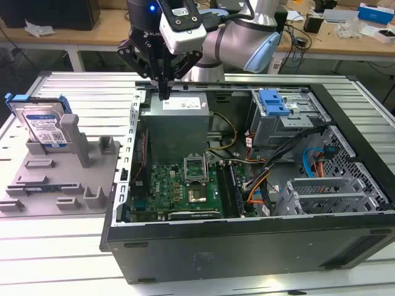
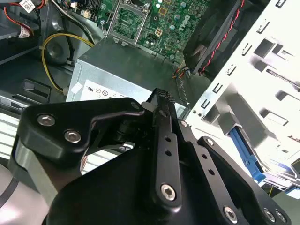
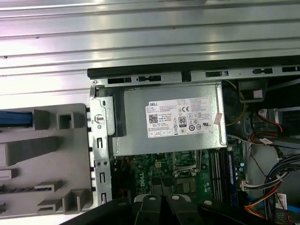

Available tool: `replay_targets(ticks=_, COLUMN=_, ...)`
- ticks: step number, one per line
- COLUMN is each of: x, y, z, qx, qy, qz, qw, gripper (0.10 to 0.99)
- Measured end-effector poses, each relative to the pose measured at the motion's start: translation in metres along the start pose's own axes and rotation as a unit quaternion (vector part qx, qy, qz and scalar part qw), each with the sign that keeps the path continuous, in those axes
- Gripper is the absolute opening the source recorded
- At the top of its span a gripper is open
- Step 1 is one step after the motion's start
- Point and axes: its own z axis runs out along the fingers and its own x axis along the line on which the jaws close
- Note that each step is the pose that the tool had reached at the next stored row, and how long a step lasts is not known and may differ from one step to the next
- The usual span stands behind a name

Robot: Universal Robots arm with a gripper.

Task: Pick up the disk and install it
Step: 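Reach for the disk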

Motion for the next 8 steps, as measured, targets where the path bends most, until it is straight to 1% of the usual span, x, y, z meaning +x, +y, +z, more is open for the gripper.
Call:
replay_targets(ticks=2, x=0.0007, y=0.0001, z=0.0003, qx=0.0, qy=0.0003, qz=0.0, qw=1.0, gripper=0.106)
replay_targets(ticks=3, x=0.0039, y=0.0012, z=0.0006, qx=0.0, qy=0.0006, qz=0.0, qw=1.0, gripper=0.106)
replay_targets(ticks=5, x=0.0142, y=0.0049, z=0.0007, qx=0.0001, qy=0.0007, qz=0.0, qw=1.0, gripper=0.106)
replay_targets(ticks=7, x=0.0213, y=0.0073, z=0.0008, qx=0.0, qy=0.0008, qz=0.0, qw=1.0, gripper=0.106)
replay_targets(ticks=8, x=0.0279, y=0.0089, z=0.0008, qx=0.0001, qy=0.0008, qz=0.0, qw=1.0, gripper=0.106)
